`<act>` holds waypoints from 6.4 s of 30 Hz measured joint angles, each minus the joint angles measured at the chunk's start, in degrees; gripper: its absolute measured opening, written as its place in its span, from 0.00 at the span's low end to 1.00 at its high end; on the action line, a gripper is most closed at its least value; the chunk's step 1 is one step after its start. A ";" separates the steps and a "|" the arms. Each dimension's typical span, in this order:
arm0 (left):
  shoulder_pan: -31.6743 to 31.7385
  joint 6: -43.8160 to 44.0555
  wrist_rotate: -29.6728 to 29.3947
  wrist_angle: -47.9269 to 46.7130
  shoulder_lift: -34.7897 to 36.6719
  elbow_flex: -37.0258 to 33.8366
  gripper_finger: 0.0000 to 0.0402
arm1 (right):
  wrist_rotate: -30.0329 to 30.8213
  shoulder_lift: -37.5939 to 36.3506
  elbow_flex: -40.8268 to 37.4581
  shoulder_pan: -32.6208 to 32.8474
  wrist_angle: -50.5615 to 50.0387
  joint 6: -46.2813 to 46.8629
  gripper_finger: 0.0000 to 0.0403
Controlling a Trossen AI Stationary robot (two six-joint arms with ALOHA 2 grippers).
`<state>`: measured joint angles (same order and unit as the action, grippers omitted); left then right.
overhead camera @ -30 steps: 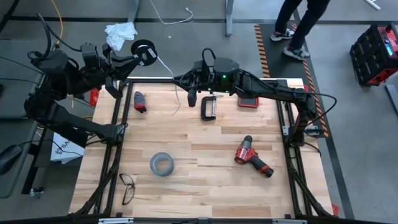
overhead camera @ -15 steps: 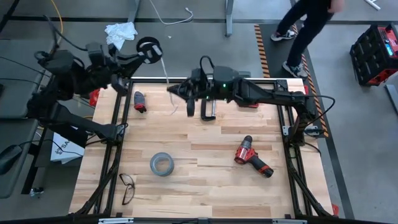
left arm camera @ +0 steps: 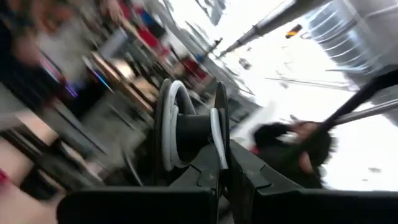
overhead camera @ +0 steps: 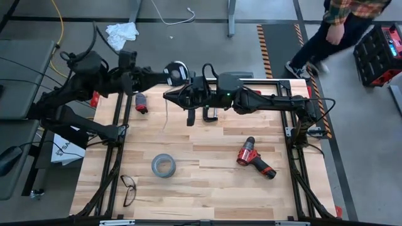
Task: Coil cords
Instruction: Coil the white wire
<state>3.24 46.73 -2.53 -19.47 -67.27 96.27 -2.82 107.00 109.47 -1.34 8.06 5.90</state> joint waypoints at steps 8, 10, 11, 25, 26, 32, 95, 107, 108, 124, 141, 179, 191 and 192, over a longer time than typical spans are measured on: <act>0.16 11.57 5.40 -0.02 -0.85 0.00 0.01 | -2.16 0.00 0.00 0.76 4.44 -1.11 0.00; 0.16 13.81 6.82 -0.11 -0.89 0.00 0.01 | -2.15 0.02 0.00 0.86 4.49 -1.43 0.00; 0.14 14.98 7.33 -0.24 -0.90 0.00 0.01 | -2.19 0.02 0.00 0.88 4.68 -1.45 0.00; -1.40 25.24 12.57 0.65 -2.96 0.11 0.01 | -1.70 0.02 0.00 -0.53 6.83 -3.40 0.00; -1.56 25.69 13.32 0.67 -3.30 0.11 0.01 | -1.72 0.02 0.00 -0.68 6.83 -3.78 0.00; -2.07 26.21 16.64 -0.41 -3.36 0.09 0.01 | -1.82 0.02 0.00 -2.45 6.39 -5.13 0.00; 4.34 -33.53 -5.26 -11.12 7.46 0.24 0.01 | -4.64 -2.35 -0.03 -9.05 -10.43 1.73 0.11; 4.32 -33.93 -3.97 -8.82 7.44 0.09 0.01 | -3.36 -2.38 -0.04 -9.03 -10.51 2.17 0.20; 4.33 -33.95 -3.97 -8.82 7.45 0.11 0.01 | -3.27 -2.43 -0.02 -9.03 -10.43 2.19 0.21; 4.32 -33.69 -4.72 -9.79 7.87 0.09 0.01 | -0.18 -3.41 0.00 -6.36 -10.87 -1.06 0.28; 4.27 -33.36 -4.67 -9.71 7.81 0.09 0.01 | 9.69 -3.41 0.04 -6.54 -16.21 -6.08 0.30; 4.25 -32.33 -4.01 -8.86 7.26 0.04 0.01 | 8.60 -2.71 0.04 -7.41 -19.55 -1.39 0.20; 4.25 -32.29 -4.41 -8.91 7.26 0.04 0.01 | 8.60 -2.71 0.04 -6.97 -19.55 -1.17 0.02; 4.25 -32.04 -4.83 -8.91 7.26 0.04 0.01 | 8.60 -2.71 0.04 -6.79 -19.55 -0.90 0.02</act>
<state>7.49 14.69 -7.36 -28.38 -60.01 96.31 5.78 104.29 109.51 -8.13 -11.49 5.00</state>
